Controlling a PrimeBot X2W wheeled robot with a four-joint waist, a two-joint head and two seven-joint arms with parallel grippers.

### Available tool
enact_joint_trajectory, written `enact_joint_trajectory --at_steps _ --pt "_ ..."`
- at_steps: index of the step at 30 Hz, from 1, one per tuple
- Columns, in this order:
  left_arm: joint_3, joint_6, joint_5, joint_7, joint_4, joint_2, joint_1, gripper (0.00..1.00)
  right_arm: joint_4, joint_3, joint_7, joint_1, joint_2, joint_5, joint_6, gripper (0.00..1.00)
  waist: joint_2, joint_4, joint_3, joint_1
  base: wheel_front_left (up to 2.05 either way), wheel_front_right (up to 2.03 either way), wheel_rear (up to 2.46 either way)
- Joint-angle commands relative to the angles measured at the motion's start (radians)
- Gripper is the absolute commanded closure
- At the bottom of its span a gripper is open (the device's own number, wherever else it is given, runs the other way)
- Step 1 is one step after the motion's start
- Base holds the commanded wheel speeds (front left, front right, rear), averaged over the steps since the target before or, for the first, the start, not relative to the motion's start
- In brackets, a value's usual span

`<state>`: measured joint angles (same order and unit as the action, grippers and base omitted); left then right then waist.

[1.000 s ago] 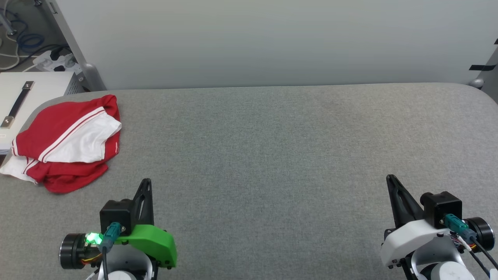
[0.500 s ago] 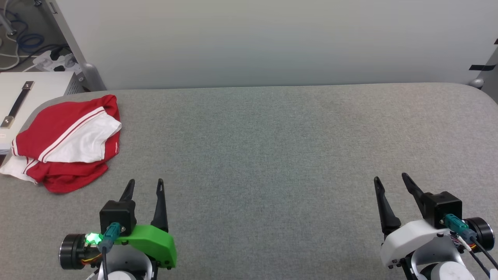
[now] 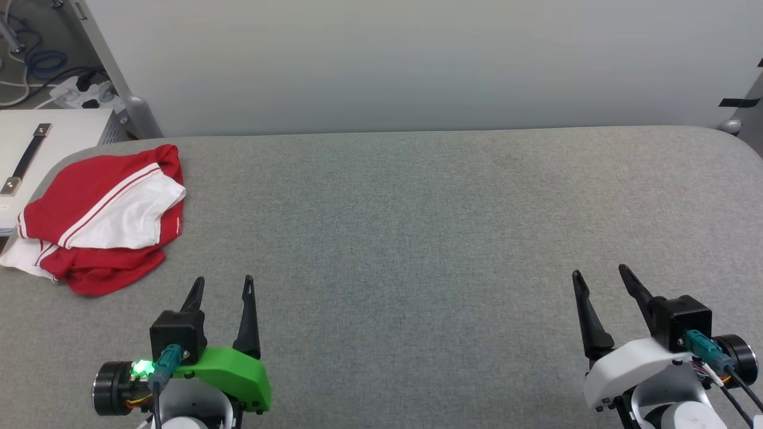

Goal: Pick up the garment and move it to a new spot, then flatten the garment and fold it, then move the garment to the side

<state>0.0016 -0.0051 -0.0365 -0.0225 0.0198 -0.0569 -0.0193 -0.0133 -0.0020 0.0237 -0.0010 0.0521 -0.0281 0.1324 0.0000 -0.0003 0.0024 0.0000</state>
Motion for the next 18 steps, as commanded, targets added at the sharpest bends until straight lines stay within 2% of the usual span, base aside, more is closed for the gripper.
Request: enact_joint_trajectory --at_steps 1,18 --pt "-0.001 -0.007 -0.011 -0.012 0.004 0.001 -0.001 0.00 -0.005 -0.004 0.014 -0.004 0.000 0.000 0.000 0.00 0.0000 0.000 0.000 0.0000 0.00 0.00 0.00" --pt "-0.001 -0.021 -0.055 -0.047 0.018 0.002 -0.004 0.00 -0.001 -0.002 0.049 -0.007 0.000 -0.017 0.000 0.00 0.0000 0.004 -0.002 0.0000 0.00 0.00 0.00"
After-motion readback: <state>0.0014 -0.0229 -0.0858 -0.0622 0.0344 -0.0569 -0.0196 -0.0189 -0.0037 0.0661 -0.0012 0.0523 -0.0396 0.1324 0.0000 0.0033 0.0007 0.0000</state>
